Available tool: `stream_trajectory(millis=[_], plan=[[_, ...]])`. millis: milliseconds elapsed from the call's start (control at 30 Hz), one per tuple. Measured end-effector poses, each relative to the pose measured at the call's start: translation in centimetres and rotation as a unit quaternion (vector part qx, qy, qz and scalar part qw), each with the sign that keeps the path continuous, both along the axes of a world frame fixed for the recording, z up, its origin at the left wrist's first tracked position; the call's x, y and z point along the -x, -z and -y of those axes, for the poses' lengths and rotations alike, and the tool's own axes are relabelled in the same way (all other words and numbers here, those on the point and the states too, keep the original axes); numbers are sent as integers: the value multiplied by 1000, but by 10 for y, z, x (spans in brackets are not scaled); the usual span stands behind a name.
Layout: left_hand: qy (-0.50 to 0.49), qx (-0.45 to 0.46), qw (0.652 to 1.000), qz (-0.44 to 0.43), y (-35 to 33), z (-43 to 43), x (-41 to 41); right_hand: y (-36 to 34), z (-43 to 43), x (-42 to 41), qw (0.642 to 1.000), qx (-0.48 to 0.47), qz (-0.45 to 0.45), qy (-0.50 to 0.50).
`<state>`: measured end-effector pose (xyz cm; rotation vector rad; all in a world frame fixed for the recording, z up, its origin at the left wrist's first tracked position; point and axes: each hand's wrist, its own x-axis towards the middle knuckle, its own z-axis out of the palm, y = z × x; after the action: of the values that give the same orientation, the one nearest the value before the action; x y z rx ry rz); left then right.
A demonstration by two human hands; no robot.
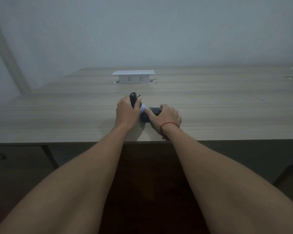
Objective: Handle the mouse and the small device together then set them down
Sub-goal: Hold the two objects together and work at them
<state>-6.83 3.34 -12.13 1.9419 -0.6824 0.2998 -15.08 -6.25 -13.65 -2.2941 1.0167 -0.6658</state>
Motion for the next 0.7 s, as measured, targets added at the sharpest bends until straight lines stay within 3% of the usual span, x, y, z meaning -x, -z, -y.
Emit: stream_trajectory(millis=[100, 233, 367, 500, 633, 700], plan=[[9, -5, 1000, -6, 1, 4, 2, 0, 2, -2, 1000, -8, -3, -2], [-37, -79, 996, -24, 4, -6, -3, -4, 6, 2, 999, -43, 17, -28], [1, 9, 1000, -22, -7, -6, 2, -6, 6, 4, 997, -45, -7, -59], [16, -52, 998, -40, -1, -13, -1, -8, 6, 6, 997, -48, -17, -63], [25, 29, 999, -23, -9, -11, -1, -7, 6, 4, 999, -36, 19, -34], [42, 27, 998, -29, -6, -6, 2, -6, 8, 2, 999, -37, 18, -26]])
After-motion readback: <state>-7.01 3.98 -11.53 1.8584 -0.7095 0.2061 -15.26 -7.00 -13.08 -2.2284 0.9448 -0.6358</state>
